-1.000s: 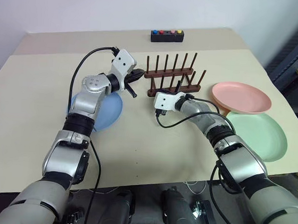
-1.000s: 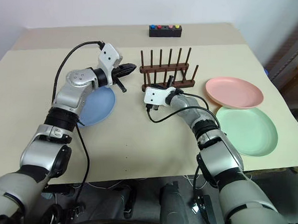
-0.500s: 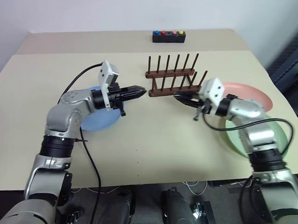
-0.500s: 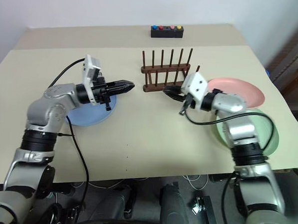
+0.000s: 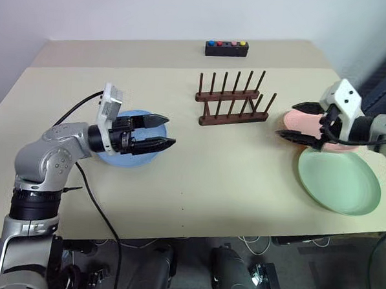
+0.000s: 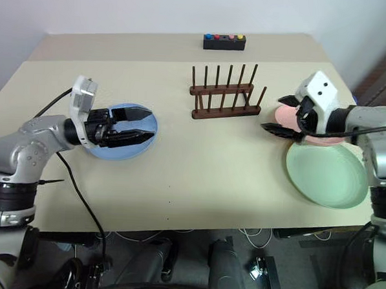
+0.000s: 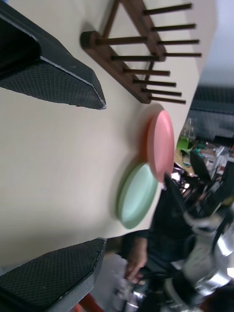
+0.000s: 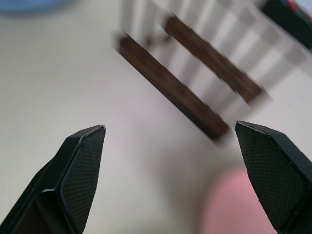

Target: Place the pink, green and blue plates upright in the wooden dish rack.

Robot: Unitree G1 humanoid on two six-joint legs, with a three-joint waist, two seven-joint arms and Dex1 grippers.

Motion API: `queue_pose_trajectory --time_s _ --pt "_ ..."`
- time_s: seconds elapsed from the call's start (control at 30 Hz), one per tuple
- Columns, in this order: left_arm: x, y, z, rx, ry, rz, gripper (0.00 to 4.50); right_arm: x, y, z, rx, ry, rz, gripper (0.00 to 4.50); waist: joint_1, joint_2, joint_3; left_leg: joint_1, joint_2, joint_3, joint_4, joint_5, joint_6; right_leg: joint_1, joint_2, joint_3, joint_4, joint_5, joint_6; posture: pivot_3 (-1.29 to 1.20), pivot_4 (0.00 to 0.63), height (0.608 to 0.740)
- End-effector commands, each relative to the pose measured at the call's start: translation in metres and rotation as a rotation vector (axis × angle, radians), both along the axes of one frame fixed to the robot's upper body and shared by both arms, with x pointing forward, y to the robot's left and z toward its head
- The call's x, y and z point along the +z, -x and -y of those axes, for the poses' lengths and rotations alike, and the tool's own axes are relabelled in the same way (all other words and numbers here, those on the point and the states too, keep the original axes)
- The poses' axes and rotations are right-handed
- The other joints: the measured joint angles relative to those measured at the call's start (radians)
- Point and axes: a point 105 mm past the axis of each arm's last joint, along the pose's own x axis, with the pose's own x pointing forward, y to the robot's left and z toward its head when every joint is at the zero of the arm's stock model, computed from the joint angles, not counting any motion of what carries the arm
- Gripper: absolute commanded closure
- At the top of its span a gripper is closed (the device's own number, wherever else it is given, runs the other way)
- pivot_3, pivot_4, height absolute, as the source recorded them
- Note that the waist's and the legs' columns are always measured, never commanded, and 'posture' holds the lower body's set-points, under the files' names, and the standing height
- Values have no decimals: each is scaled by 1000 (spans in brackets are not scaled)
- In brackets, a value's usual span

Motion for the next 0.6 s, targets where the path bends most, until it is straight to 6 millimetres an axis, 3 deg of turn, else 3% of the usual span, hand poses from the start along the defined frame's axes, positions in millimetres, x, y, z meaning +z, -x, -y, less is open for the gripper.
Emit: queue_pose_trajectory --time_s 0.03,0.17,0.37,0.47,0.6 --pt "16 12 1 -66 47 61 181 -12 0 18 -43 91 -60 159 -1 0 0 0 0 0 0 0 0 0 0 0 0 0 0 0 150 740" --pt "20 20 -2 -88 67 93 181 -28 2 25 -40 114 -150 159 -3 0 0 0 0 1 0 0 0 0 0 0 0 0 0 0 150 740" --pt "16 26 1 -93 56 110 181 -47 -12 55 -151 213 -183 159 -1 0 0 0 0 2 0 0 0 0 0 1 -1 0 0 0 150 740" --pt "16 24 2 -82 61 113 0 -58 -13 66 -179 226 -216 1015 0 0 0 0 0 2 0 0 0 0 0 0 -2 0 0 0 150 740" --pt "16 23 3 -75 65 114 0 -51 -16 61 -160 162 -214 3031 -3 1 0 0 0 2 0 0 0 0 0 0 -2 0 0 0 150 740"
